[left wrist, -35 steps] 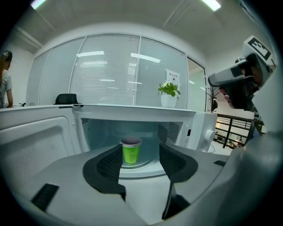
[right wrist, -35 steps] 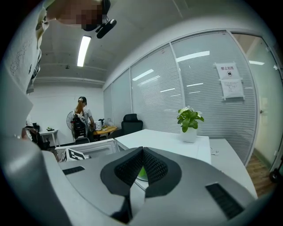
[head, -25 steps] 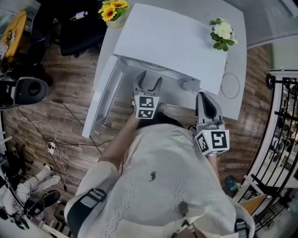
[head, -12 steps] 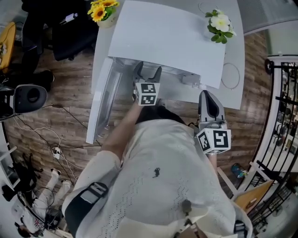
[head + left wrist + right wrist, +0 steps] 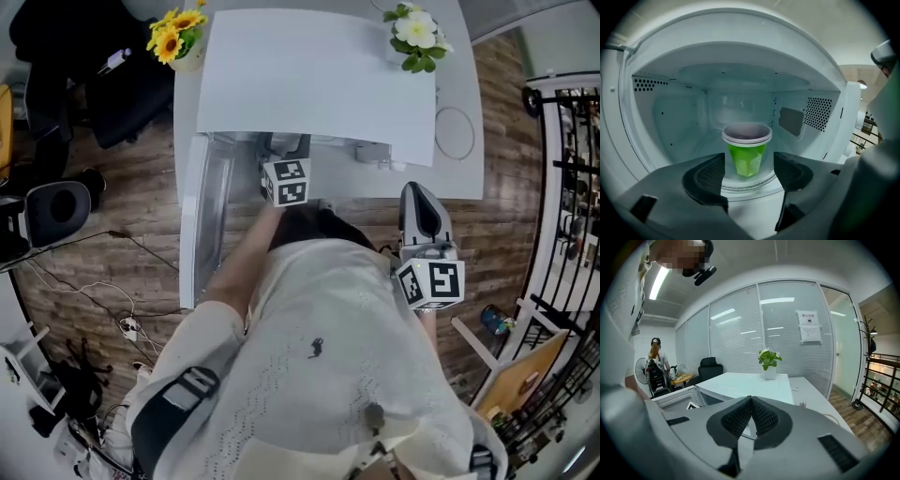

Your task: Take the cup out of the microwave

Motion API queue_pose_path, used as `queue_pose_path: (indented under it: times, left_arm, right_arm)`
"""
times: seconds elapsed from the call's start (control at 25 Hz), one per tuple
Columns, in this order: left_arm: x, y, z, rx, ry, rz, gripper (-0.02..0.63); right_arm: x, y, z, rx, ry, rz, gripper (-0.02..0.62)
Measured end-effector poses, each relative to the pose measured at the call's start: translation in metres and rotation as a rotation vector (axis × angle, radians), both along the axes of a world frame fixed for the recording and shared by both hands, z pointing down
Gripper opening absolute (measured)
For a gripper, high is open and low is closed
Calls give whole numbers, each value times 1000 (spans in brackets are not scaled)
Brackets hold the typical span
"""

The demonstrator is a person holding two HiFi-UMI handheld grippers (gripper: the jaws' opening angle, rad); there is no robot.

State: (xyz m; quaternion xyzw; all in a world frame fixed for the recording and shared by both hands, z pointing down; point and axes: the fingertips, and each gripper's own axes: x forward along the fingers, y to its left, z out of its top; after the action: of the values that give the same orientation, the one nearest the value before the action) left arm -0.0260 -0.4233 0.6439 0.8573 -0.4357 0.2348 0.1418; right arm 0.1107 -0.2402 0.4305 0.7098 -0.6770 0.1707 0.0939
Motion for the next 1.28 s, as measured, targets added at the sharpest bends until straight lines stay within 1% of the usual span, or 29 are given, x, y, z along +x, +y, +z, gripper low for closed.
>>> queue_pose_path:
  times: [0.24,0.48,0.52,0.56,0.64,1.04,1.28]
  left_arm:
    - [4,-8,4,5,-14,-13,331]
    - [6,-10,6,2,-9,-36,330]
    - [5,-10,6,3,-11,-40,312]
    - [4,-10,7,5,-12,-45,264]
    - [3,-10,6,5,-9,-50,259]
    - [-4,1,-6,36,-10,-67,250]
    - [-11,16,-16,48,-10,-89,250]
  right_arm:
    - [11,10,1,-5,1,52,9]
    - [15,15,1,-9,5,61,9]
    - [15,16,1,-8,5,61,9]
    - [15,16,1,-6,4,60,9]
    - [16,16,1,-2,3,57,9]
    - [13,12,2,3,-4,-9,9]
    - [8,8,2,15,-9,-88,9]
